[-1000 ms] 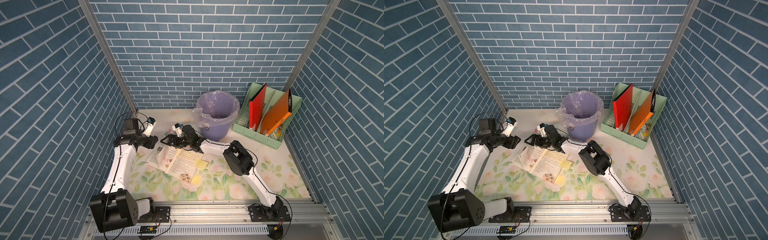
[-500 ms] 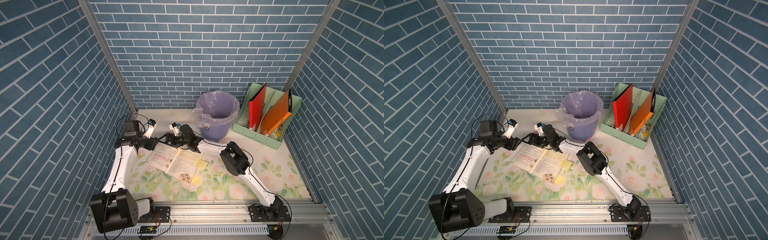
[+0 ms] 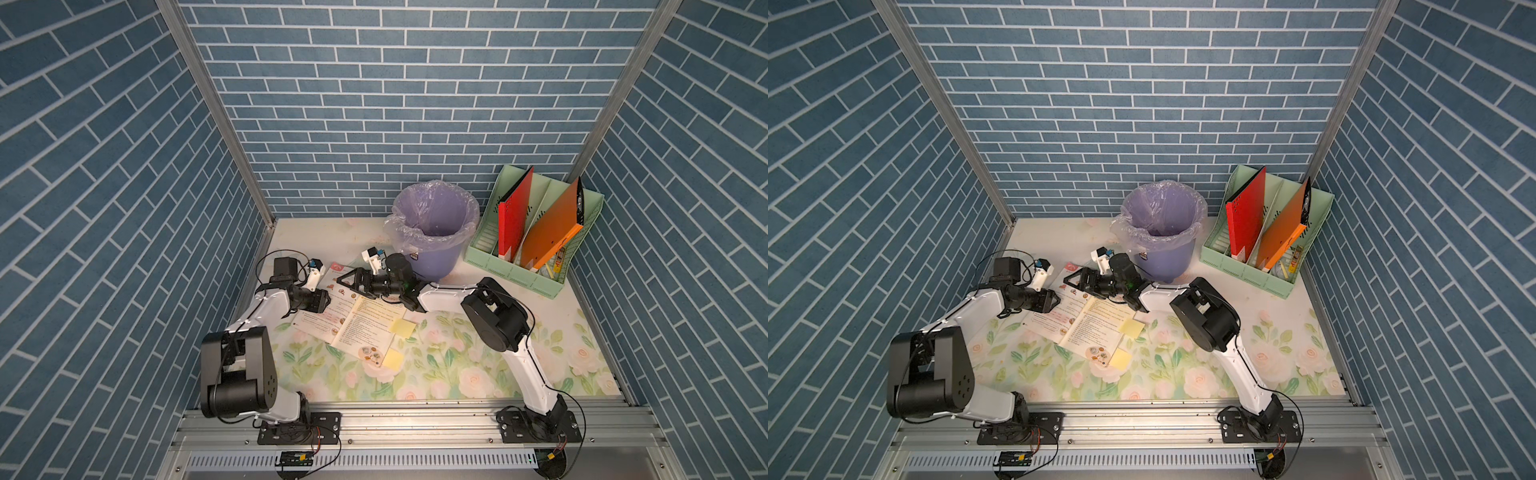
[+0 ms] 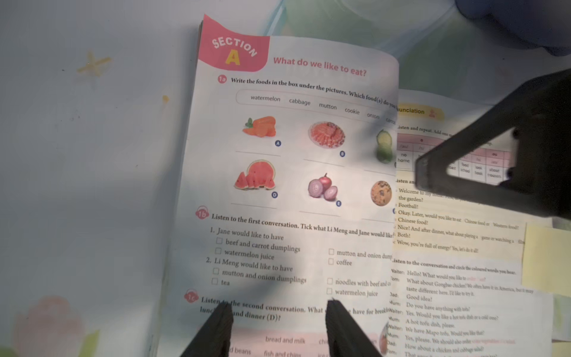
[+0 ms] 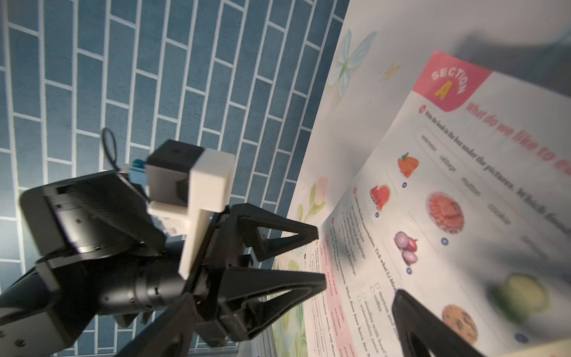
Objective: Peel off the used sticky note
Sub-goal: Turn the page of the book at the center of the board, then tear off the note from the book.
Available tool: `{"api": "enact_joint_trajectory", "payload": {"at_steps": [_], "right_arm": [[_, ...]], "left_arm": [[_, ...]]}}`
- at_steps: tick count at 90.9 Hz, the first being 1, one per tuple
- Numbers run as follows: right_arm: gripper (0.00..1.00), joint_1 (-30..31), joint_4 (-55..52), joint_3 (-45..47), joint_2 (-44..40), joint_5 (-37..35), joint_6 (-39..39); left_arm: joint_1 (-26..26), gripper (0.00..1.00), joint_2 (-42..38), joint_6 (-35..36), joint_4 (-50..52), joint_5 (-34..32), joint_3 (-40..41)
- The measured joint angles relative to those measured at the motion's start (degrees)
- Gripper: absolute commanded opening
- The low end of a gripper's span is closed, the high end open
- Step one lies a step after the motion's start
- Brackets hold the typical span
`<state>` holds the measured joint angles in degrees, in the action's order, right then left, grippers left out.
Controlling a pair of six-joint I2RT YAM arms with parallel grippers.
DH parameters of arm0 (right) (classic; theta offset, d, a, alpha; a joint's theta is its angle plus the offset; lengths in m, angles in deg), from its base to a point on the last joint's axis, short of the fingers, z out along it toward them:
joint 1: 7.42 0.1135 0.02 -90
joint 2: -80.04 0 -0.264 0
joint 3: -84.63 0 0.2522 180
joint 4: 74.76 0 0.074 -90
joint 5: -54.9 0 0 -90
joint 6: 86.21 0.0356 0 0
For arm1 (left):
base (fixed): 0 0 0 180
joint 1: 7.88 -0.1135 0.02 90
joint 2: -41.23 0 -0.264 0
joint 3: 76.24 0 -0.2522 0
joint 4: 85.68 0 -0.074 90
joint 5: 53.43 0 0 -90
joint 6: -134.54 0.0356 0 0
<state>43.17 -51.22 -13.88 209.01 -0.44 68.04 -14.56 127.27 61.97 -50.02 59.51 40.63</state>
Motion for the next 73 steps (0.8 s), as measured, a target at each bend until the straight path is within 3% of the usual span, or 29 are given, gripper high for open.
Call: {"api": "enact_joint_trajectory", "payload": {"at_steps": [16,33,43,54,61,73], "right_arm": [[1.0,-1.1,-11.6,5.7,-11.8,-5.3,-11.5],[0.99,-0.7,-22.5,19.1,-31.5,-25.2,-27.6],[0.99,-0.9,-21.2,31.3,-44.4,-38.4,-34.3],[0.99,-2.7,-18.4,43.9,-57.1,-44.4,-42.4],[0.96,-2.0,-18.9,45.1,-58.9,-47.5,-49.9],[0.91,5.8,-19.8,45.2,-57.7,-51.8,-67.1]], "left_arm": [[0.6,0.51,4.2,-1.4,-3.2,-2.7,-0.3],[2.5,0.5,5.2,-1.3,-5.7,-7.8,-0.3],[4.2,0.5,5.6,-0.7,-7.3,-11.1,0.2],[6.1,0.5,5.5,0.1,-7.4,-13.9,0.5],[7.5,0.51,3.9,0.4,-5.8,-15.0,0.2],[12.4,0.53,-2.8,0.6,-1.1,-14.6,-4.2]]}}
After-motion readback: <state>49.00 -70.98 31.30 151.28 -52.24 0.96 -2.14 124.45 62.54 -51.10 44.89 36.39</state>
